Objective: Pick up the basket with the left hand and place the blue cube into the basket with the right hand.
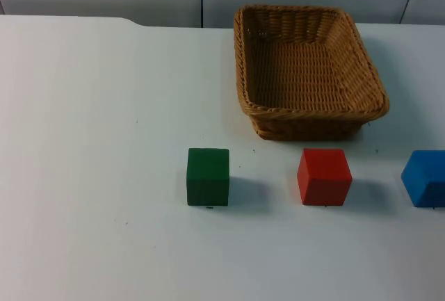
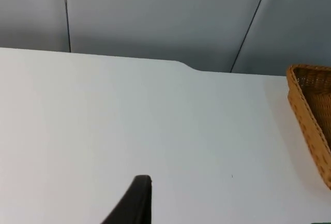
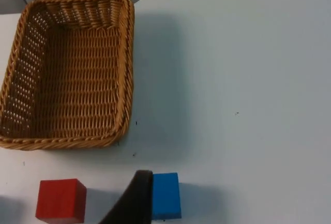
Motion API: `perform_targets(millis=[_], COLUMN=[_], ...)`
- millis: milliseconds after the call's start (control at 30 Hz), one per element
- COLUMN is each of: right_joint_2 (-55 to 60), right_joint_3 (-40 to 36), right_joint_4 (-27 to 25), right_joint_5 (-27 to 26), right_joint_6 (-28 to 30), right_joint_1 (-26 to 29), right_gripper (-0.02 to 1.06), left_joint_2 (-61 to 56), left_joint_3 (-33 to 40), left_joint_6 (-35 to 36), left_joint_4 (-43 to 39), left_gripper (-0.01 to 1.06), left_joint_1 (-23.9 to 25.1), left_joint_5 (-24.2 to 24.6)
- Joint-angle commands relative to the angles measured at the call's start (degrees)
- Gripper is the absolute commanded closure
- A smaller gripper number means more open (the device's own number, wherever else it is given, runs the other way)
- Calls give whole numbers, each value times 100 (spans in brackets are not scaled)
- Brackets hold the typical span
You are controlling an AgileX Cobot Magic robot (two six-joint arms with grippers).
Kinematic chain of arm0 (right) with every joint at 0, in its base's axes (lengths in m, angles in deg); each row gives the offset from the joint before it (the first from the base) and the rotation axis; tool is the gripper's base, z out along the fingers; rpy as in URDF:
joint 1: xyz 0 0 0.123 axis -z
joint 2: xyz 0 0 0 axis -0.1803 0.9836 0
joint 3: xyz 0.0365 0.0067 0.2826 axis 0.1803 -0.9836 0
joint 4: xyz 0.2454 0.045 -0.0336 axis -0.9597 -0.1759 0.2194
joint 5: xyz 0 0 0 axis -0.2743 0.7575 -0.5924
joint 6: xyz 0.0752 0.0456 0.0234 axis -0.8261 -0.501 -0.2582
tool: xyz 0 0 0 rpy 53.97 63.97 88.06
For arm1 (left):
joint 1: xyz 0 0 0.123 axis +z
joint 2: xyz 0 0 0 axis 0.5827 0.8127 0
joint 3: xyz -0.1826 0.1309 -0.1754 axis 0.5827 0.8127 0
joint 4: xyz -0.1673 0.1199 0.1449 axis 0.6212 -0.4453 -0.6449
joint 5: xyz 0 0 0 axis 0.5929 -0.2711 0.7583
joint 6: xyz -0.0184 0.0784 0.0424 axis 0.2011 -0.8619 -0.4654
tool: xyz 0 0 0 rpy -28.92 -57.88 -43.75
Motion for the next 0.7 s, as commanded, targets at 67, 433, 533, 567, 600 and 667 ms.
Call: perform_targets(millis=[67,433,533,567,600,667], right_joint_2=[690,1725,2030,2095,2095,2227], right_joint_3=[160,160,160,160,160,160], right_joint_4=[-425,-507,-517,-517,-517,-517], right_joint_5=[-361,-640,-687,-687,-687,-687], right_joint_6=[385,584,584,584,584,593], right_joint_1=[25,25,25,25,25,25], right_gripper=[1,2,2,2,2,2], left_joint_2=[772,2338,2920,3058,3058,3383], left_joint_3=[-321,-878,-1129,-1212,-1212,-1362], left_joint_6=[-459,-1546,-2055,-2164,-2164,-2487], left_joint_4=[268,1204,1811,1960,1960,2313], left_gripper=[0,0,0,0,0,0], left_joint_1=[-40,-40,-40,-40,-40,-40], left_joint_5=[-301,-513,-513,-513,-513,-526])
